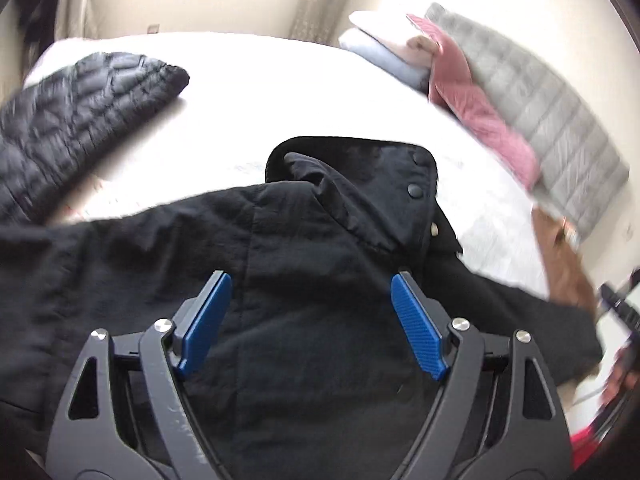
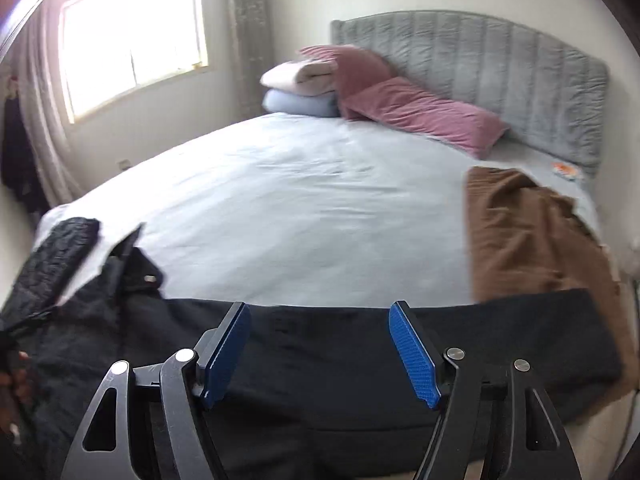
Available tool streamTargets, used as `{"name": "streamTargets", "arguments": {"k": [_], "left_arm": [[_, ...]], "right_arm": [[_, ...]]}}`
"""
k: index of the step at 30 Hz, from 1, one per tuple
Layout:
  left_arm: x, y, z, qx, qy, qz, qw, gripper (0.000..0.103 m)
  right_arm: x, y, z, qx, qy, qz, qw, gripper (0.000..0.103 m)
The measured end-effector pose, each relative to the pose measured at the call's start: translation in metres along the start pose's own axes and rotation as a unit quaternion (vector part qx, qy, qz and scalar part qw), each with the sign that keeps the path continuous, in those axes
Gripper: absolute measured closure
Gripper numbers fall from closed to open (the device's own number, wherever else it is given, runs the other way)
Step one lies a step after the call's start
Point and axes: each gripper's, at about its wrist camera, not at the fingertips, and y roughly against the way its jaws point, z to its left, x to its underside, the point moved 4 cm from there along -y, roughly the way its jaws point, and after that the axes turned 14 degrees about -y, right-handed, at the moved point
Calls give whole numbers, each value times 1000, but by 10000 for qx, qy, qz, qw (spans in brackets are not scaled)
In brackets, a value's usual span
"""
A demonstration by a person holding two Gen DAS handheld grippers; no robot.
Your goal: Fold large clothes
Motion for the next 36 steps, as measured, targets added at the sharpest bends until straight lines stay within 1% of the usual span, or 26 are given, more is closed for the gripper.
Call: {"name": "streamTargets", "arguments": {"k": [4,5,6,7,8,9,10,11,12,13,14,15,16,17,18,20,22,23,25,27,29,31,33,34,35,36], "left_arm": [[34,-10,24,325,478,-494,9971,21],[39,-16,32,307,579,-351,9972,25],[37,-23,36,280,636,-18,9976,29],[35,-26,39,314,692,111,9970,34],[33,-21,43,460,749,35,9961,34],[32,-19,44,545,708,-30,9960,34],[30,-17,45,532,642,-28,9965,34],[29,-15,47,464,606,-15,9971,34],[27,-13,49,445,602,-40,9972,34],[25,-9,51,490,596,-84,9970,34],[24,-6,54,558,609,-131,9965,34],[22,-2,57,606,657,-182,9958,34],[22,2,61,647,714,-240,9951,34],[20,6,64,711,799,-337,9937,34],[19,10,68,774,871,-426,9923,37],[18,14,76,917,1000,-566,9891,52],[15,18,82,1005,1140,-710,9858,55],[14,21,86,1048,1206,-840,9836,55],[12,28,91,1115,1305,-1104,9789,55],[10,34,93,1266,1338,-1315,9741,55],[9,29,88,1459,1300,-1323,9717,55],[10,11,76,1530,1135,-1058,9760,55],[19,-14,69,1338,1020,-607,9839,55],[24,-26,70,1215,1035,-398,9864,55],[29,-39,71,1105,1089,-158,9878,55],[35,-50,73,989,1136,28,9886,55]], "right_arm": [[16,-69,91,-854,126,396,9955,30],[21,-85,117,-1032,188,398,9937,30],[23,-92,136,-1115,199,383,9928,30],[21,-113,155,-1228,174,378,9916,30],[19,-136,171,-1283,92,440,9907,30],[23,-145,184,-1304,71,503,9902,31],[21,-166,197,-1259,107,576,9903,31],[20,-180,201,-1096,148,573,9922,35],[19,-190,205,-828,180,506,9951,43],[19,-195,210,-751,219,378,9962,74],[19,-190,210,-845,187,240,9960,97],[20,-183,213,-1039,147,58,9945,97],[25,-170,221,-1411,240,-61,9897,99],[31,-158,229,-1609,459,-104,9859,100],[38,-152,242,-1711,674,-112,9829,100],[62,-132,263,-2006,1298,-33,9710,101],[97,-121,290,-2135,2077,93,9546,101],[110,-122,297,-2146,2276,178,9496,101],[144,-130,308,-2057,2802,422,9367,101],[172,-144,308,-1941,3067,701,9292,100],[193,-163,304,-1666,3272,1028,9245,98],[201,-171,299,-1541,3387,1202,9204,95],[196,-161,297,-1717,3337,1326,9174,82],[191,-154,293,-1879,3309,1418,9138,65],[184,-146,287,-1946,3291,1377,9137,51],[174,-140,281,-1942,3259,1247,9168,48]]}}
